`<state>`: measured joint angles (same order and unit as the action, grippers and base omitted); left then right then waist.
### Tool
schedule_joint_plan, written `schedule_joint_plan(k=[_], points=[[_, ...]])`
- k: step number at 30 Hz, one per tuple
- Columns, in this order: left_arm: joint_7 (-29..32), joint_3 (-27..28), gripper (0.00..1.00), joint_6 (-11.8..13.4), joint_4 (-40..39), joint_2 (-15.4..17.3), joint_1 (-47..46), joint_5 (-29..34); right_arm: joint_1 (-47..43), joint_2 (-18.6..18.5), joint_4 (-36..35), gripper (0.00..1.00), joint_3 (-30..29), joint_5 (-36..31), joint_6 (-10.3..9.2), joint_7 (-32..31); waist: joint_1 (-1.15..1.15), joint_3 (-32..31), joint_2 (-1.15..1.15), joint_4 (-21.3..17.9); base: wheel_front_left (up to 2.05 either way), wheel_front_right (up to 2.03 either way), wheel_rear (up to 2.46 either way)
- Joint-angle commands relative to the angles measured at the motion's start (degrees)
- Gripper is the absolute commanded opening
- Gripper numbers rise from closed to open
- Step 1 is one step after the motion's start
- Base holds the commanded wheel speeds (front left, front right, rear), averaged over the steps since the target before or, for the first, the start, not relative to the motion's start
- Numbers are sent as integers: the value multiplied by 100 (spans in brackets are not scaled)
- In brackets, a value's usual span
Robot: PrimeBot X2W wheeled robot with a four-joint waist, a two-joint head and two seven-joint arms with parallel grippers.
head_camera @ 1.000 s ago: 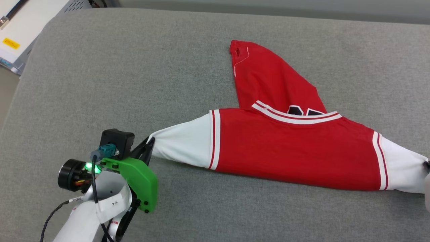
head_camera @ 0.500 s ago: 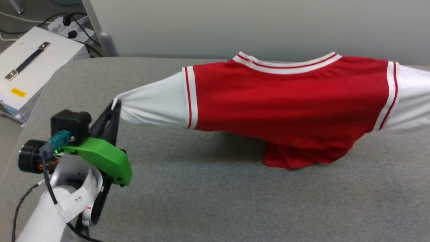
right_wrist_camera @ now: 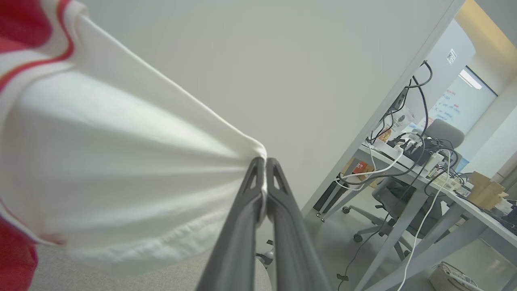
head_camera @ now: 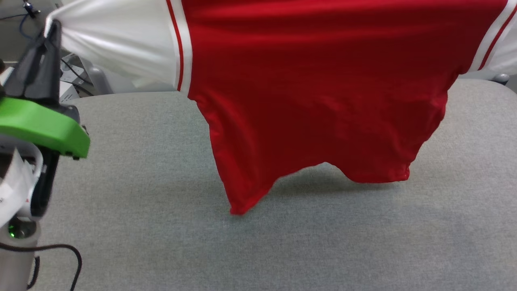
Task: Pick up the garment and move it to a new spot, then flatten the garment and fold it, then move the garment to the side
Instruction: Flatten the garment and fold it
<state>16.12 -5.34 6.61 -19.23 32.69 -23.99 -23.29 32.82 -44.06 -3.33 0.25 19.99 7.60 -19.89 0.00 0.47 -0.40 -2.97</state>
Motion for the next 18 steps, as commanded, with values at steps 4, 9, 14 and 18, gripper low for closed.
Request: schedule_joint_plan(k=[4,9,14,18], points=[[231,156,0,-129,83,318,-580,-64,651,-130,250,0,204,93,-11,52,0,304,40,-150,0,0,0],[475,145,0,-368,297,521,-1231,-216,1446,-150,542,0,541,181,-11,129,0,824,40,-216,0,0,0],[635,83,0,-632,698,659,-1936,-361,2257,-127,900,0,847,150,-11,238,0,1523,40,-235,0,0,0],[541,-16,0,-862,1252,669,-2605,-400,2987,-37,1373,0,1098,39,-11,462,0,2035,40,-211,0,0,0]])
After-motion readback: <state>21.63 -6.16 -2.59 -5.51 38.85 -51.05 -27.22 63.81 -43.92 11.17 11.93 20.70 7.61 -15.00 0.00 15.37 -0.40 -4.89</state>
